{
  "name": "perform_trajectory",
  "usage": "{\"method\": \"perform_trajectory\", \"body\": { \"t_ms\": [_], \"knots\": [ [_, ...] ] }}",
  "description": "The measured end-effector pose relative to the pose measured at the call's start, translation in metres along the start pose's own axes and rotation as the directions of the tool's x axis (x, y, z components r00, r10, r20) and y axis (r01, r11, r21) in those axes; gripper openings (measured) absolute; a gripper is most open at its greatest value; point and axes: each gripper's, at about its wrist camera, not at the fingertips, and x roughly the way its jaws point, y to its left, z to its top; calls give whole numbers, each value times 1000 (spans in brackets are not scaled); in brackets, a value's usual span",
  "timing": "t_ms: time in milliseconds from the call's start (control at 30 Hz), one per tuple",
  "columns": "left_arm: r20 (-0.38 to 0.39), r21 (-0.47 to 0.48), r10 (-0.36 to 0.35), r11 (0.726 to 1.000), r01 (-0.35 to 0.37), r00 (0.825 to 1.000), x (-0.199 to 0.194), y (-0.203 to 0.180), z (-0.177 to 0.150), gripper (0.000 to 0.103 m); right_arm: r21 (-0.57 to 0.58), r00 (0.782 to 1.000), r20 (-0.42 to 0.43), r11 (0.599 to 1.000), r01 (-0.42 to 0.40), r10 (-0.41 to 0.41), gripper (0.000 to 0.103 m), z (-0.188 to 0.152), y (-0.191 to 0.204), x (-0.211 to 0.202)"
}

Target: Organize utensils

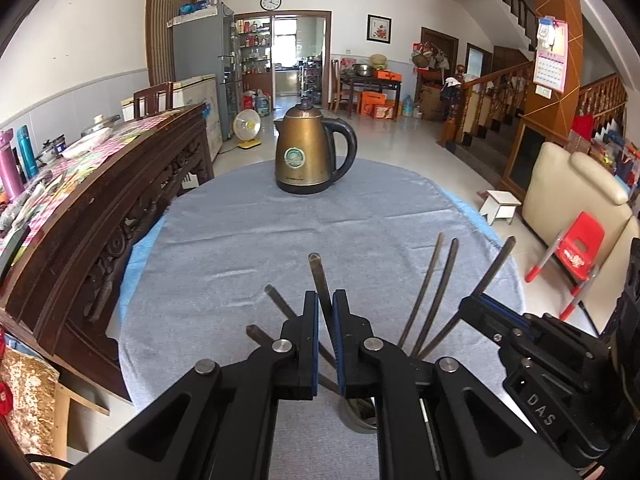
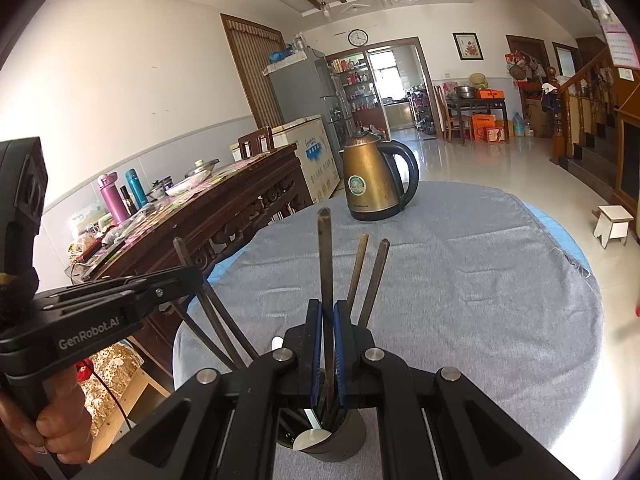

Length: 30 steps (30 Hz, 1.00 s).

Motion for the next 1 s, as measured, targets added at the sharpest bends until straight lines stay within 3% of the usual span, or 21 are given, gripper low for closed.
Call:
{"method": "perform_trajectory", "body": {
  "t_ms": [200, 400, 467, 600, 667, 700, 1000],
  "knots": [
    [7, 22, 61, 998, -61, 998, 1, 0, -3, 11, 23, 1000, -23, 1000, -6, 6, 8, 0, -4, 3],
    [22, 29, 117, 993, -118, 993, 0, 3, -4, 37, 45, 999, -30, 999, -11, 12, 23, -1, -8, 2],
    [36, 32, 147, 988, -148, 989, -2, 3, -5, 54, 50, 1000, -20, 999, -12, 13, 23, 0, -10, 0],
    [52, 39, 183, 982, -185, 982, -6, 4, -4, 61, 62, 1000, -1, 998, -18, 19, 31, 2, -12, -6],
    [50, 41, 195, 980, -197, 980, -7, 5, -5, 65, 60, 1000, 4, 998, -13, 13, 49, 3, -12, -8],
    [51, 40, 202, 978, -204, 978, -8, 6, -5, 65, 60, 1000, 8, 998, -11, 11, 52, 3, -12, -10],
    [84, 29, 236, 971, -239, 968, -41, 12, -15, 77, 24, 998, 21, 998, 53, -53, 54, 5, -3, -39]
  ]
}}
